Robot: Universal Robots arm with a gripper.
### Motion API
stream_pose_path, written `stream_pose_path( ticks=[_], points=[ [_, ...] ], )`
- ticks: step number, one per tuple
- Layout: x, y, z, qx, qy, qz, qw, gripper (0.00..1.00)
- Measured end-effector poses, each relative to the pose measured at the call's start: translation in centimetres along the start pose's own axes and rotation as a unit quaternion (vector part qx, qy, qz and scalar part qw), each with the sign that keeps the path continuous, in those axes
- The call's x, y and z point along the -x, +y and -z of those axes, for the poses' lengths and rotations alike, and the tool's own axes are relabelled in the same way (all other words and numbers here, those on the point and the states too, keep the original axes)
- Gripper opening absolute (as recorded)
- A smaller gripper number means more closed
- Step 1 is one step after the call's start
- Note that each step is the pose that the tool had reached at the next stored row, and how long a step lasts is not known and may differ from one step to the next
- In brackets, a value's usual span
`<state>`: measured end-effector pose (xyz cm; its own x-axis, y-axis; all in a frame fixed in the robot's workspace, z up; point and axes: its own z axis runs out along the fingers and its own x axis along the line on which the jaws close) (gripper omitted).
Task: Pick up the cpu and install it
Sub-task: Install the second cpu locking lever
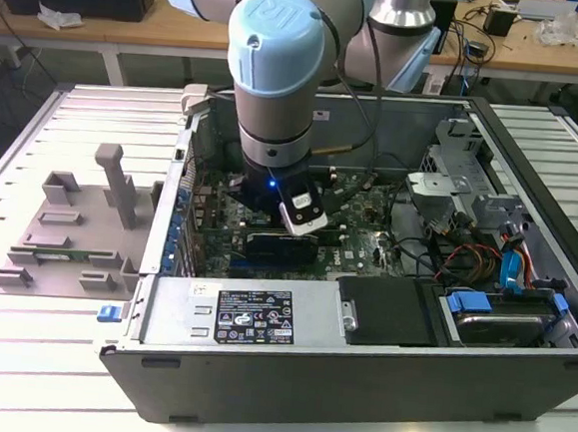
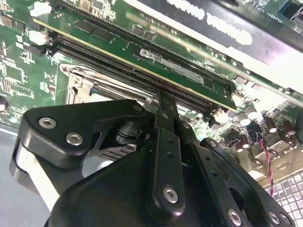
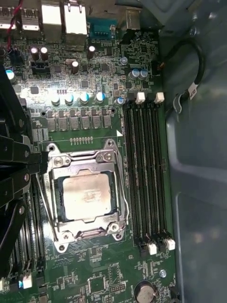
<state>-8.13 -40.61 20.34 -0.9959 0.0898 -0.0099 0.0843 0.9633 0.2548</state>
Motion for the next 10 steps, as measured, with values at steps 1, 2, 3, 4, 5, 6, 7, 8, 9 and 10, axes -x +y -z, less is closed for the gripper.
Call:
stream_pose_path(
  ticks=[1, 2, 3, 4, 5, 6, 7, 8, 9, 10],
  points=[
    [0.31, -0.08, 0.01, -0.0003, 0.0033, -0.001, 1.0000, 0.11],
    [0.54, -0.13, 0.04, -0.0006, 0.0059, -0.001, 1.0000, 0.11],
    [0.55, -0.14, 0.04, 0.0011, 0.0063, -0.002, 1.0000, 0.11],
    [0.55, -0.15, 0.03, 0.0051, 0.0066, -0.002, 1.0000, 0.11],
    [0.56, -0.16, 0.01, 0.0125, 0.0072, -0.002, 0.9999, 0.11],
    [0.56, -0.18, -0.01, 0.0224, 0.0081, -0.002, 0.9997, 0.11],
    [0.56, -0.19, -0.02, 0.0280, 0.0086, -0.002, 0.9996, 0.11],
    [0.55, -0.21, -0.05, 0.0336, 0.0091, -0.002, 0.9994, 0.11],
    [0.56, -0.30, -0.07, 0.0347, 0.0092, -0.002, 0.9994, 0.11],
    [0.57, -0.42, -0.06, 0.0347, 0.0092, -0.002, 0.9994, 0.11]
  ],
)
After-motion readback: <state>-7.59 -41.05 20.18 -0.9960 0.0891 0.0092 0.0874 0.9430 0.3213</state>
